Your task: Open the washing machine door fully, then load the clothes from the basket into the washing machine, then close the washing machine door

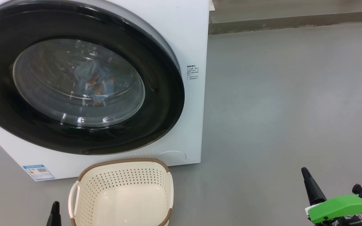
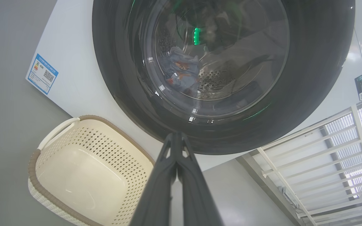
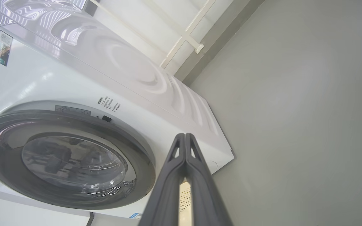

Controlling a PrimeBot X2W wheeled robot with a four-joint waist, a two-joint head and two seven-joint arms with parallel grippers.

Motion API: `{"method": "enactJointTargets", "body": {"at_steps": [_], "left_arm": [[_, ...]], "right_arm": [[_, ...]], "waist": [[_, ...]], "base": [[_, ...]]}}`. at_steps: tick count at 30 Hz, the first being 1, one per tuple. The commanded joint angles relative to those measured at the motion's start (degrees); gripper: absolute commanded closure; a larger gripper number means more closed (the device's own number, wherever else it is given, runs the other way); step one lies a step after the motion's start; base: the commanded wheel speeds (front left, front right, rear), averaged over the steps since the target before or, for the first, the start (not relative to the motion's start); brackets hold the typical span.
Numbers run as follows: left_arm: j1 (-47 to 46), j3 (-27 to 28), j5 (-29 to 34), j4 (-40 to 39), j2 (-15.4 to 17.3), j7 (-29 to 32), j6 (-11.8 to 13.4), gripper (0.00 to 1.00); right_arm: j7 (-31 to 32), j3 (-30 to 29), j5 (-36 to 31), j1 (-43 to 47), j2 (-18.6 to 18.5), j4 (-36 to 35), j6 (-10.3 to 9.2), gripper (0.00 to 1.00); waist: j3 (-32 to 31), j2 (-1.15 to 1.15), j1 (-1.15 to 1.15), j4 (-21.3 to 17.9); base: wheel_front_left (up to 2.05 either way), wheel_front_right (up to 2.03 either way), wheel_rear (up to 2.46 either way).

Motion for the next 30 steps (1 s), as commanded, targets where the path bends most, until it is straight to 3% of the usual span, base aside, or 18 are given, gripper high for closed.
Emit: {"method": "enactJointTargets", "body": {"at_steps": [1,30], "left_arm": [[-2.76,1.38,-1.44,-1.69,0.49,0.33,0.26,1.00],[-6.02,2.93,-15.93,-2.48,-1.32,5.21,0.72,1.00]], "right_arm": [[0.23,-0.15,1.86,-2.97,-0.58,-1.77,0.01,1.00],[4.83,-4.61,15.98,-3.95,1.57,-3.50,0.00,1.00]], "waist": [[0.03,0.00,0.00,0.03],[0.63,0.00,0.00,0.75]], "base": [[0.00,0.00,0.00],[0.00,0.00,0.00]]}}
